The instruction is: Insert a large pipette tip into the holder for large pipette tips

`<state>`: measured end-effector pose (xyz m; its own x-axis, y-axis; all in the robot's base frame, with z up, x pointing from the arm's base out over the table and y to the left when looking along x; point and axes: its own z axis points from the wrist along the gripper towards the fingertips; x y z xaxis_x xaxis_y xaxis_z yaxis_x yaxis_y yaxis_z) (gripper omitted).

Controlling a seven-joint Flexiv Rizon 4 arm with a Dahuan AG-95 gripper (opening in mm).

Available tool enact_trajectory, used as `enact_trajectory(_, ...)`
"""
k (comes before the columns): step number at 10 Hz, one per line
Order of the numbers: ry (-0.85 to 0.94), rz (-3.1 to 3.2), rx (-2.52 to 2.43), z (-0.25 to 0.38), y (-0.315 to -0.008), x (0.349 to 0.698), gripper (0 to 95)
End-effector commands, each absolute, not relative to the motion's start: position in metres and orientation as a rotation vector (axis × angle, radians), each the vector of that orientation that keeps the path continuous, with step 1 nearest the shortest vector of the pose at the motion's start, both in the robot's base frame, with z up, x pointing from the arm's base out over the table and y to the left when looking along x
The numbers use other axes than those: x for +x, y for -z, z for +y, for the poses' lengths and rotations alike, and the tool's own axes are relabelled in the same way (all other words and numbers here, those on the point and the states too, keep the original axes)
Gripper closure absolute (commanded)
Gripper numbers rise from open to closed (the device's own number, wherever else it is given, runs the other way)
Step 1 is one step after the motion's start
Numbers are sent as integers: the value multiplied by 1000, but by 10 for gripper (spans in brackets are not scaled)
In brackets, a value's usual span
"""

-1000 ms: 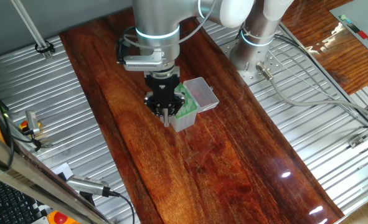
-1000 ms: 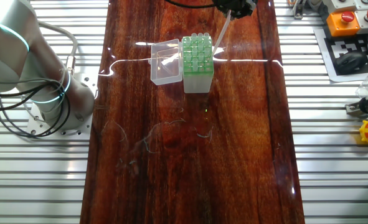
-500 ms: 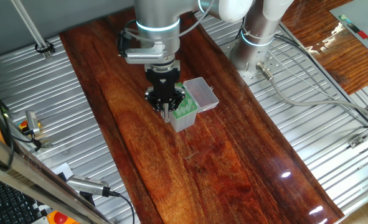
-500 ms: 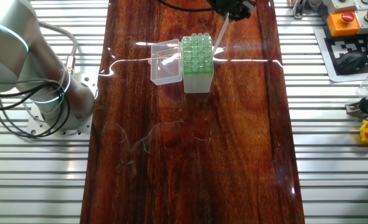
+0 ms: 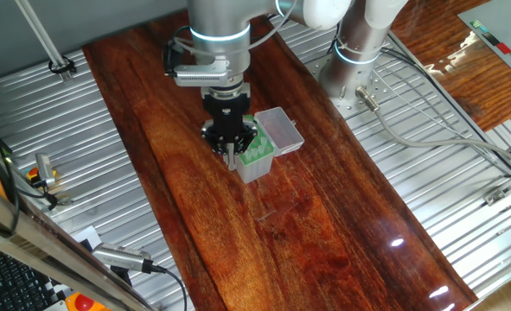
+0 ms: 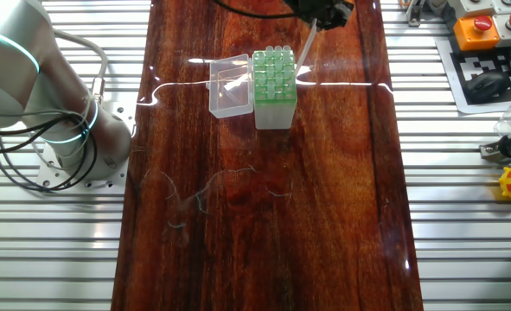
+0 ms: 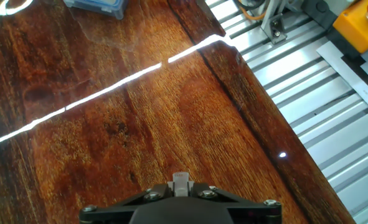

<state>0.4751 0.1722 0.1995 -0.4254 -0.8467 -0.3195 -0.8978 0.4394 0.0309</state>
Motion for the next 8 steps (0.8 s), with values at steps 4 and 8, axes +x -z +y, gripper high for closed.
enact_trajectory(4, -329, 2369, -1514, 172, -200, 474, 950)
enact_trajectory(8, -354, 2326, -1512, 170, -205, 470, 950)
